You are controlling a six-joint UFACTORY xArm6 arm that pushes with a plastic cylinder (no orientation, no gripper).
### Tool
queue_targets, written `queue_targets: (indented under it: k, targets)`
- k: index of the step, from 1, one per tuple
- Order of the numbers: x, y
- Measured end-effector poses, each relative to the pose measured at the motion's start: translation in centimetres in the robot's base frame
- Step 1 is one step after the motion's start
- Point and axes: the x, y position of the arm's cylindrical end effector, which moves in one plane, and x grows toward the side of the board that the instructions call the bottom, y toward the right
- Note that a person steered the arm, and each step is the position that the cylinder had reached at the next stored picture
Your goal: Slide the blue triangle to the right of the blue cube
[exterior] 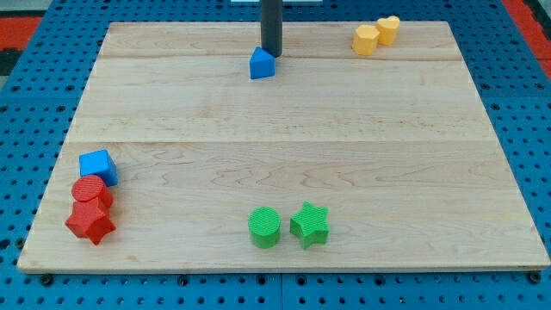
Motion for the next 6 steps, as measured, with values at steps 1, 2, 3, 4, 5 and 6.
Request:
queue_targets:
  k: [1,2,3,4,5,6]
  targets:
    - [-0.5,-1.1]
    - [1.7,-7.8]
    - [3.4,-14.8]
    - [-0.6,-14.9]
    - [-2.5,-8.4]
    - [-1.0,-4.2]
